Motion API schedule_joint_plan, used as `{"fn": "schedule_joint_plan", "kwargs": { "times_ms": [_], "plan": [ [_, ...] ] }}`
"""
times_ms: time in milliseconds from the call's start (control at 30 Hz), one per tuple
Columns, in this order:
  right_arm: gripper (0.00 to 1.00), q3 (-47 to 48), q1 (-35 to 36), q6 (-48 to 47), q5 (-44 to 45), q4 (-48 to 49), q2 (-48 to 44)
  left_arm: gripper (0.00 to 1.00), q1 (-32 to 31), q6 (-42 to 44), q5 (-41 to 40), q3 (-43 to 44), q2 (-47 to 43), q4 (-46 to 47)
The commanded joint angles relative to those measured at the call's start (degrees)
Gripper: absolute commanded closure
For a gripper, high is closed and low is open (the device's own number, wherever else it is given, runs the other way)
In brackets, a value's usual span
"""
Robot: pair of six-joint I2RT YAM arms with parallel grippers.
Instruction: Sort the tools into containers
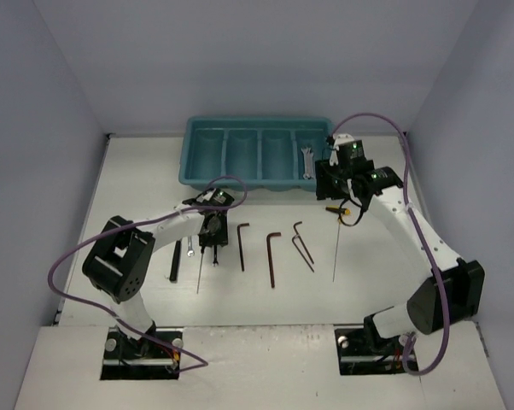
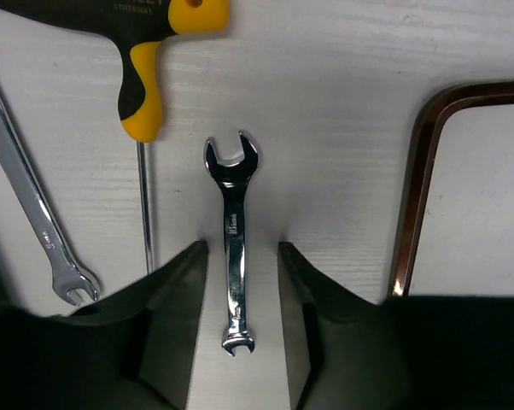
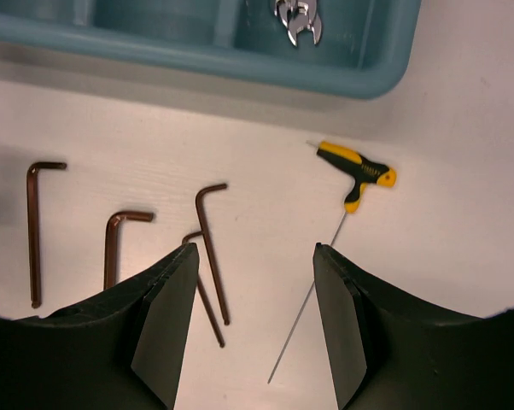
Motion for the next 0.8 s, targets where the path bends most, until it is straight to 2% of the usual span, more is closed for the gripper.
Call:
{"fn": "schedule_joint_plan", "kwargs": {
  "times_ms": [0, 67, 133, 200, 367, 467, 633, 767],
  "plan": [
    [0.46, -3.13, 0.62, 2.22, -1.09, 2.85, -6.88, 0.71, -0.42, -2.42, -1.35, -0.33, -0.35, 1.72],
    [0.46, -4.82, 0.75, 2.61, -1.22, 2.85, -8.65, 0.78, -0.48, -3.07, -1.61, -0.97, 0.12, 1.72],
    [0.46, -5.72, 0.89, 3.03, -1.51, 2.85, -9.59, 0.92, -0.52, -3.45, -2.0, -1.62, 1.03, 1.86],
    [0.46, -6.62, 1.28, 3.47, -2.2, 2.85, -10.55, 1.0, -0.59, -3.57, -1.75, -1.74, 1.91, 2.05],
    [0.46, -7.25, 2.94, 4.87, -5.56, 3.08, -12.3, 1.0, -1.11, -3.74, 0.43, -0.43, -0.65, 1.89],
    [0.46, -7.25, 5.04, 6.62, -11.36, 4.33, -13.48, 1.0, -1.65, -3.59, 2.79, 3.42, -7.65, 1.5],
    [0.45, -9.23, 8.08, 11.48, -20.32, 11.79, -17.05, 1.0, -1.82, -5.05, 7.06, 10.73, -14.56, 1.88],
    [0.44, -10.5, 11.1, 14.54, -21.56, 16.94, -17.38, 1.0, -2.02, -7.89, 9.68, 14.09, -17.5, 2.94]
  ]
}}
